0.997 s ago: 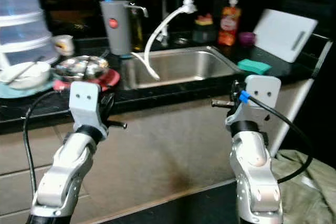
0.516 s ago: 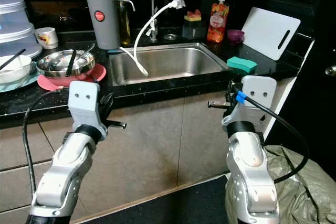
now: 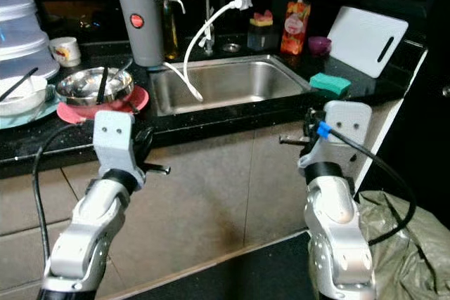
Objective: Kitchen organization
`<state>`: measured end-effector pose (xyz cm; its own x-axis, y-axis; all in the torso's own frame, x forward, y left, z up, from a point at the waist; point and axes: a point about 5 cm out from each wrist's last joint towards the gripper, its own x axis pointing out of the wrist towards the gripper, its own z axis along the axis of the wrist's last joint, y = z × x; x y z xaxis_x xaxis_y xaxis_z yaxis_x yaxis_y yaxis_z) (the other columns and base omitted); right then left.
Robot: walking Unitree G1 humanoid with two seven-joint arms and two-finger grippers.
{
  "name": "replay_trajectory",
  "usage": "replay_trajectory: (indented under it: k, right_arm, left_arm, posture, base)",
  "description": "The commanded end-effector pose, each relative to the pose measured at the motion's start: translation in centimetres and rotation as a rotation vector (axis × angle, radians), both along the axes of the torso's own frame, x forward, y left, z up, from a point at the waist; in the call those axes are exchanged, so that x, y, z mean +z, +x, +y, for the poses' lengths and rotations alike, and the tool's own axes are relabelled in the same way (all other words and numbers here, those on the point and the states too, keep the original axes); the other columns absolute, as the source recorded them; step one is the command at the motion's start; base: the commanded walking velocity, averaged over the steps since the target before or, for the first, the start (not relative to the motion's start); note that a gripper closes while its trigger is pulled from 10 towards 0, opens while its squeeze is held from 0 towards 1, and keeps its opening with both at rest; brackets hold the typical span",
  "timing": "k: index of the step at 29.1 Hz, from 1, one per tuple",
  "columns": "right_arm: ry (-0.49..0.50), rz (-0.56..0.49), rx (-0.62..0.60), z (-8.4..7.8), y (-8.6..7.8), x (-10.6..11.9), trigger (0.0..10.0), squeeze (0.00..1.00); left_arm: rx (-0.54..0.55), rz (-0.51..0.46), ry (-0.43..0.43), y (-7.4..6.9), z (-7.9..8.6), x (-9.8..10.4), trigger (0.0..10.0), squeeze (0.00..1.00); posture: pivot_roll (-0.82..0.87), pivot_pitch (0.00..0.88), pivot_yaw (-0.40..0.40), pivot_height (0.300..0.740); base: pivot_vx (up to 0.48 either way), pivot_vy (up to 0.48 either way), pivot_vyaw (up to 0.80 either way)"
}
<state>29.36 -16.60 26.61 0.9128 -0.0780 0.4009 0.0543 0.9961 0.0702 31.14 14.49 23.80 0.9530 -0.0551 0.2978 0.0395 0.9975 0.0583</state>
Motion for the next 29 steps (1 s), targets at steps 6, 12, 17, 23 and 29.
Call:
replay_trajectory:
  k: [6,12,17,23,29]
  right_arm:
    - [-0.001,0.002,0.012,0.19,-0.14,-0.05,10.0,0.0]
    - [0.0,0.003,0.01,0.15,-0.19,-0.08,10.0,0.0]
    - [-0.001,0.006,0.009,0.13,-0.23,-0.17,10.0,0.0]
    - [-0.019,0.016,-0.002,-0.1,-0.21,-0.51,10.0,0.0]
    - [-0.028,0.009,-0.014,-0.38,-0.17,-0.36,10.0,0.0]
  left_arm:
    - [-0.002,0.023,0.022,-0.03,-0.02,-0.54,10.0,0.0]
    - [-0.008,0.027,0.027,-0.09,-0.19,-0.62,10.0,0.0]
    - [-0.016,0.032,0.032,-0.16,-0.32,-0.71,10.0,0.0]
    - [-0.031,0.04,0.055,-0.26,-0.32,-0.95,10.0,0.0]
    - [-0.04,0.037,0.055,-0.34,-0.43,-0.96,10.0,0.0]
  posture:
    - [-0.01,0.082,-0.056,0.74]
    - [-0.01,0.085,-0.053,0.74]
    - [-0.01,0.091,-0.053,0.74]
    - [-0.01,0.092,-0.054,0.74]
    - [-0.01,0.095,-0.051,0.74]
  base:
    - [0.0,0.0,0.0]
    - [0.0,0.0,0.0]
    - [0.0,0.0,0.0]
    - [0.0,0.0,0.0]
    - [0.0,0.0,0.0]
